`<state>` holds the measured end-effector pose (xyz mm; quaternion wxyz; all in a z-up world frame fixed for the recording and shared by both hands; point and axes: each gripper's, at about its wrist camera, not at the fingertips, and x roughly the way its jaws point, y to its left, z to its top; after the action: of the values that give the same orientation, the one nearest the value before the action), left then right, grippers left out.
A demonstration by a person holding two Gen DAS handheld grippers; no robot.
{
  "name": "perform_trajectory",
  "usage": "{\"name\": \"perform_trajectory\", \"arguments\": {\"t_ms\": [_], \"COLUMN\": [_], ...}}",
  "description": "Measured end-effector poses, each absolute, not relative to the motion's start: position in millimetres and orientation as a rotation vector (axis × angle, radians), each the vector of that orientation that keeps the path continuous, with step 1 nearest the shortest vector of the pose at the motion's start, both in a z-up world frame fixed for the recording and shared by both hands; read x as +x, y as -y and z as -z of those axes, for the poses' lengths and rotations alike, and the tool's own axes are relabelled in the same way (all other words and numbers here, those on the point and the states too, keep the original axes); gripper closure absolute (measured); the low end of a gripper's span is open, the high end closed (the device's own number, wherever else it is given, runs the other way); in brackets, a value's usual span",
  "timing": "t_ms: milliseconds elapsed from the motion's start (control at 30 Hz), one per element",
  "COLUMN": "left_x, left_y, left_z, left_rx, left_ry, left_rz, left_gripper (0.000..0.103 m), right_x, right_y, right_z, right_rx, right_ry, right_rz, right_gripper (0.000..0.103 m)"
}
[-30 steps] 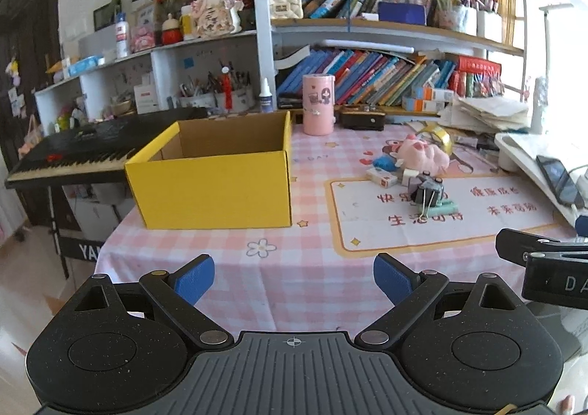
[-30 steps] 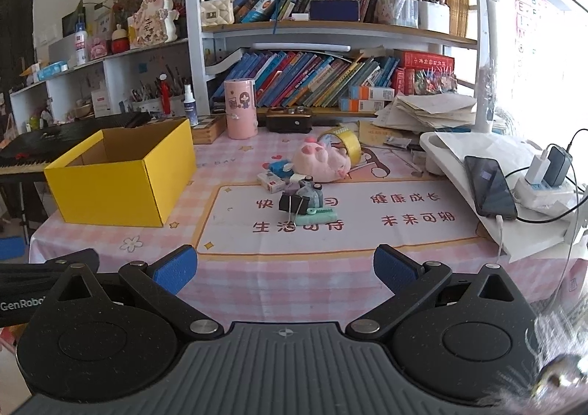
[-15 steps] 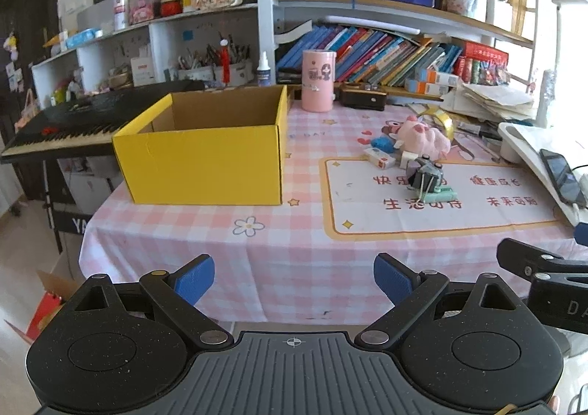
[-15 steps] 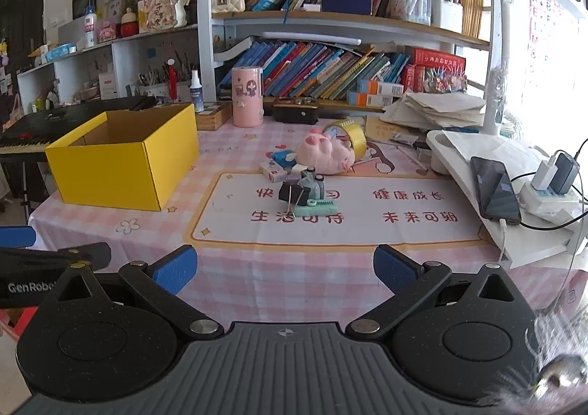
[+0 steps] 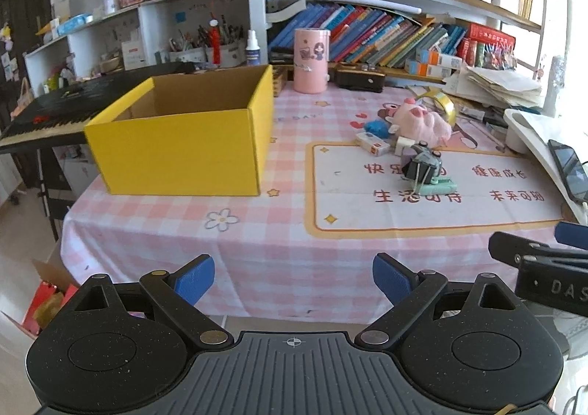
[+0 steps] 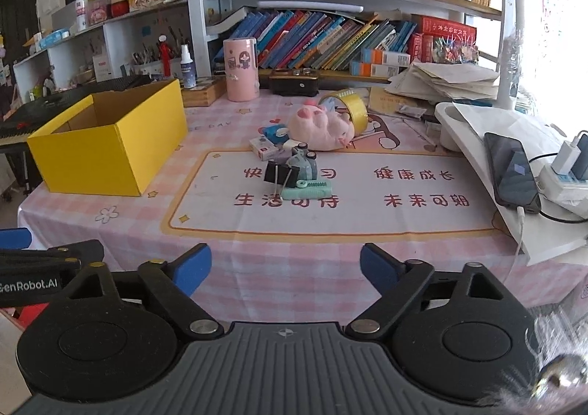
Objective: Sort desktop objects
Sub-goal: 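Grasp the black binder clip with the left tool while the right tool grasps the mint-green crocodile clip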
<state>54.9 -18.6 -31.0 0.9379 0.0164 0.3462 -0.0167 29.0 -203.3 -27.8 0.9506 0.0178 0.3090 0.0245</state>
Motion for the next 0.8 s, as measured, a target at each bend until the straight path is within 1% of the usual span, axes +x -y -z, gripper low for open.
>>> {"name": "perform_trajectory", "arguments": {"t_ms": [167,533,733,800], "left_x": [70.3,105.9,129.4,138.0], "left_y": [32.6,67.1,96.0,108.9], "left_z": [32.5,35.2,38.2,40.9], "left_rx": [0.026,0.018,0.026,0.042], "left_ry": [-0.714,-0.751,-0.754,-0.753], "left_rz": [0.028,0.029,0.070,0.095], "left_gripper": [0.009,0.011,0.016,0.021], "right_x": [48.7,98.4,120.8,127.5], "right_y": [217.2,248.1,272.0,282.1], "right_z": [30.5,39.7,39.5,40.3], "right_rx": [0.035,0.037,0.041,0.045], "right_ry": [-0.642,-0.681,-0.678,-0.679], "right_rz": [-0.063,-0.105,-0.095,-0.086], "right_gripper": [0.025,0.026,0.026,0.026]}}
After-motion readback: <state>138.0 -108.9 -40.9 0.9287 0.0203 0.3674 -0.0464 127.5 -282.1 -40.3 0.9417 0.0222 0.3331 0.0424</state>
